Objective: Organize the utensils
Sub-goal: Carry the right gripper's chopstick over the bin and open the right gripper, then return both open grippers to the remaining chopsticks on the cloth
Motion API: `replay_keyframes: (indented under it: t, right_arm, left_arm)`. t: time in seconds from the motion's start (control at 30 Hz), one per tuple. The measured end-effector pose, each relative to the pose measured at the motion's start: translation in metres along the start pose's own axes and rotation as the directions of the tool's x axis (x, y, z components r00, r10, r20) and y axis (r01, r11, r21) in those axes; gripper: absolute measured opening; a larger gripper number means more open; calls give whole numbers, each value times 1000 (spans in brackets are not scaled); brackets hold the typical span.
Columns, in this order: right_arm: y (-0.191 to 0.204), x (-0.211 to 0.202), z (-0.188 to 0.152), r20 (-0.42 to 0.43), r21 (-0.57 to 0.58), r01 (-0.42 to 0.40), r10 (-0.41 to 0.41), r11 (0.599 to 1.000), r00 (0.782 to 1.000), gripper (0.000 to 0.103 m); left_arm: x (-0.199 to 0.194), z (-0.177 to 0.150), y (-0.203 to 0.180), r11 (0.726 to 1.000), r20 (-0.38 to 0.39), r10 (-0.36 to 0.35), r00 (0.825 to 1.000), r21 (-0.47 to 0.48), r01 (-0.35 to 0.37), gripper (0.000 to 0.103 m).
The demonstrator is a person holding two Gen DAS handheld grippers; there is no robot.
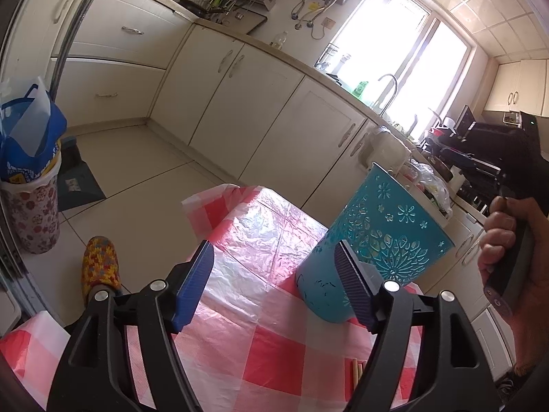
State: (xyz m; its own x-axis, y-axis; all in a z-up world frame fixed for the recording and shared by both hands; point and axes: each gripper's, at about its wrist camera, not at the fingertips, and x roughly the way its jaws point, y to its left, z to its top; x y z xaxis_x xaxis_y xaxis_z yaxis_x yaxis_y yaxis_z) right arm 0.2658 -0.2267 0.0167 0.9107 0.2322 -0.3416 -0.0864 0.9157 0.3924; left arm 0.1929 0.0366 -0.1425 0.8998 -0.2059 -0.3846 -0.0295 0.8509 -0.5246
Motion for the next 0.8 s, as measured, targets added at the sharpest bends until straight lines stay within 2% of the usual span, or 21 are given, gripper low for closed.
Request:
replay_keyframes:
  t: [0.13,0.23,0.33,0.43,0.6,0.73,0.8]
  right_arm:
    - [-15,-50,-34,-17,19,14,-14,1000,1000,21]
    - [-29,-74,-90,-151,3,64,-63,998,987,21]
    - [-46,-78,-153,-340,-1,104,-98,995,935,18]
    - [-55,-76,-196,-451,-11,121,-113,993,885,15]
    - [-46,-74,-213,-481,-23,88,-88,996,872,15]
    - [-32,-66,-228,-518,-141,77,-140,987,844,15]
    - [-25,-70,-231,-489,-220,77,-178,972,854,15]
  left_arm:
    - [1,0,1,1000,-7,1,1000,-7,-1,70]
    - [2,0,-1,1000,-12,2,1000,-3,-3,70]
    - [4,1,-1,1000,-27,-1,1000,0,1,70]
    - [1,-2,-7,999,-78,-8,997,38,11,70]
    - [-19,-16,-19,994,-161,-37,986,97,54,71]
    - [-29,-27,-30,988,-226,-51,973,132,83,71]
    - [-33,-35,-40,981,-258,-49,965,171,96,71]
